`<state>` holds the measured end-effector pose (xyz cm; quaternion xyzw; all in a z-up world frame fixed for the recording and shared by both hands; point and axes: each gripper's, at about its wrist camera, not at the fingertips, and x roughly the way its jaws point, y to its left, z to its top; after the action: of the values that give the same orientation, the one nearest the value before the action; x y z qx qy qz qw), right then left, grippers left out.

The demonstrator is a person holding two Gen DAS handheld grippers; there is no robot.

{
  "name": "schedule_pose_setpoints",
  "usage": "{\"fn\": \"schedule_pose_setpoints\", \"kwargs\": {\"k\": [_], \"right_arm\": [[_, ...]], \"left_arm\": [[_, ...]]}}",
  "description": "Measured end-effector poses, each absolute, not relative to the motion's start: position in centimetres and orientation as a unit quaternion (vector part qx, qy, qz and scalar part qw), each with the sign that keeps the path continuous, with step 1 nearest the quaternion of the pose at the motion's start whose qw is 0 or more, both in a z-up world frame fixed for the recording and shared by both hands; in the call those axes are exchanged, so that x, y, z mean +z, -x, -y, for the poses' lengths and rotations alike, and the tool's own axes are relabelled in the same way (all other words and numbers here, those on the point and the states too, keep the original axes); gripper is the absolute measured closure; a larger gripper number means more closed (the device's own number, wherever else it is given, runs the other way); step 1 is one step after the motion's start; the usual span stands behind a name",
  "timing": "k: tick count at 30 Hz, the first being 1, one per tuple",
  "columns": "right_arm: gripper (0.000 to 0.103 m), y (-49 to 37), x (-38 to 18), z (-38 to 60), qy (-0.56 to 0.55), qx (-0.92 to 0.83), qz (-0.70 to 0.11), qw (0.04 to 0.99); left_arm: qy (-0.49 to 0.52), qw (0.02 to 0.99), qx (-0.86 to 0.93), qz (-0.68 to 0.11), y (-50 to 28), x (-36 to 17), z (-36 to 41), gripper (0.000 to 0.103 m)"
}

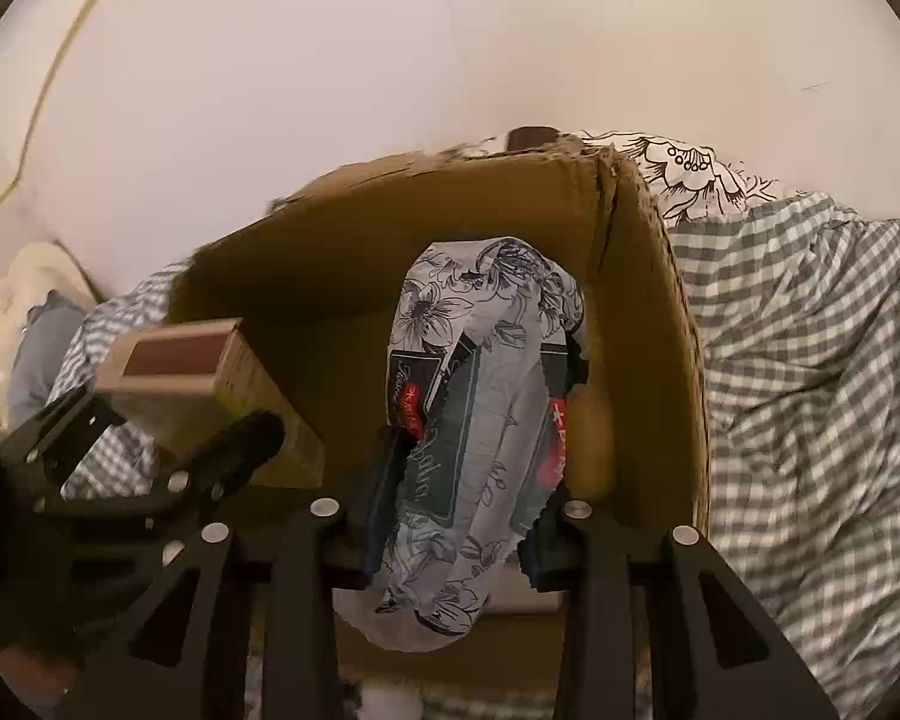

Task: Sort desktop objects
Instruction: 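Carry the brown carton and floral packet into the cardboard box and release both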

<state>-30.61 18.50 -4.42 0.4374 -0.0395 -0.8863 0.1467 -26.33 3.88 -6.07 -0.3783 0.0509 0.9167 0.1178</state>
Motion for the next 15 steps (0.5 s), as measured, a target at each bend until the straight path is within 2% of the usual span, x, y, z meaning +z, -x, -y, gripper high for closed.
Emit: {"fn": "schedule_pose_setpoints", "kwargs": {"k": [1,3,4,6,15], "right_arm": [[0.063,31.3,-4.5,-18.6,-0.439,-0.886,0.037,0.142],[0.045,32.3,-4.4,-18.9,-0.437,-0.890,0.037,0.126],[0.041,32.6,-4.3,-19.1,-0.435,-0.891,0.041,0.124],[0.025,33.0,-4.0,-19.7,-0.430,-0.892,0.062,0.128],[0.025,28.5,-0.8,-20.6,-0.409,-0.902,0.052,0.126]], "left_arm": [[0.380,0.114,0.917,-0.050,26.7,-6.2,-3.8,0.017],[0.382,0.098,0.918,-0.039,27.4,-6.2,-3.3,0.008],[0.383,0.092,0.919,-0.032,27.5,-6.0,-3.0,0.002],[0.378,0.096,0.921,-0.014,27.2,-5.5,-2.2,0.001],[0.371,0.084,0.925,-0.019,21.9,-3.1,0.4,0.000]]}}
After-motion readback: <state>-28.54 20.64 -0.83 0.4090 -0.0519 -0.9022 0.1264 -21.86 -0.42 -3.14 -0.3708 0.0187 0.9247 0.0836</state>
